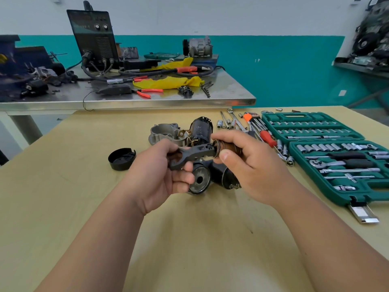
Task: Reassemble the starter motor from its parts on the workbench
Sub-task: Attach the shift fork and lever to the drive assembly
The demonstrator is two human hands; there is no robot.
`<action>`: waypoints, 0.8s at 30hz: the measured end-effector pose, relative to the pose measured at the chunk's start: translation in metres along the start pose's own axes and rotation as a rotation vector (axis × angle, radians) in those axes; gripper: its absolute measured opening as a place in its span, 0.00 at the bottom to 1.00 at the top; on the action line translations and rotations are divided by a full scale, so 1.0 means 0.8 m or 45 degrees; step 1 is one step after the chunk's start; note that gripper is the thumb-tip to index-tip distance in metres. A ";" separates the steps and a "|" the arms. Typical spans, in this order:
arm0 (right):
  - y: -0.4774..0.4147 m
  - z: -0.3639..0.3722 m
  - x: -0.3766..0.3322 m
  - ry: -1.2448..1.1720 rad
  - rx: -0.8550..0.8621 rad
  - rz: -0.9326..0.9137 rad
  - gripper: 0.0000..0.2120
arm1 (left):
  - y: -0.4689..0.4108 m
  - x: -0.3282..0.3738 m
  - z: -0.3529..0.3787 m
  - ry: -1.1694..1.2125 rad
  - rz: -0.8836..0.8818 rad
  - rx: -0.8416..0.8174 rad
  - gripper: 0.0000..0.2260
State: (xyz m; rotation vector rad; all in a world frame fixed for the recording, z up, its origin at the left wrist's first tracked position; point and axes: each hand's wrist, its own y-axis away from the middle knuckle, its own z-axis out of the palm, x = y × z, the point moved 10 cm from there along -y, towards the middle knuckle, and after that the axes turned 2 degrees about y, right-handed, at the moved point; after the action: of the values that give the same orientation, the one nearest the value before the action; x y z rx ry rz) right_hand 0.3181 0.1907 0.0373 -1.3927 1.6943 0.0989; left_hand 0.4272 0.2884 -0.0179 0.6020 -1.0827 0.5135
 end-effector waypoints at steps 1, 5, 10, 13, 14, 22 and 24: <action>0.000 0.003 -0.001 0.029 -0.024 -0.014 0.16 | -0.001 0.003 -0.008 -0.163 0.039 0.061 0.13; 0.000 0.013 -0.008 0.121 -0.075 -0.092 0.18 | 0.013 0.045 0.000 -1.039 0.613 0.131 0.15; 0.001 0.005 -0.018 -0.039 0.019 -0.113 0.14 | 0.020 0.032 0.029 -1.230 0.689 -0.180 0.20; -0.002 0.004 -0.018 -0.125 0.114 -0.074 0.14 | 0.015 0.023 0.030 -0.833 0.555 -0.133 0.17; -0.003 0.003 -0.017 -0.138 0.145 -0.060 0.14 | 0.014 0.022 0.031 -0.757 0.546 -0.104 0.17; 0.005 0.007 -0.017 -0.109 0.269 -0.063 0.14 | 0.024 0.029 0.028 -0.581 0.665 0.080 0.10; 0.008 0.010 -0.020 -0.100 0.329 -0.081 0.17 | 0.027 0.031 0.021 -0.559 0.718 0.165 0.11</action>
State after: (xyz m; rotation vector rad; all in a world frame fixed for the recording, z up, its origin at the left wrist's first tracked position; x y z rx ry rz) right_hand 0.3167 0.2099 0.0403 -1.2313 1.5368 -0.0968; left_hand 0.4115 0.2947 0.0146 0.5297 -1.6606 0.9749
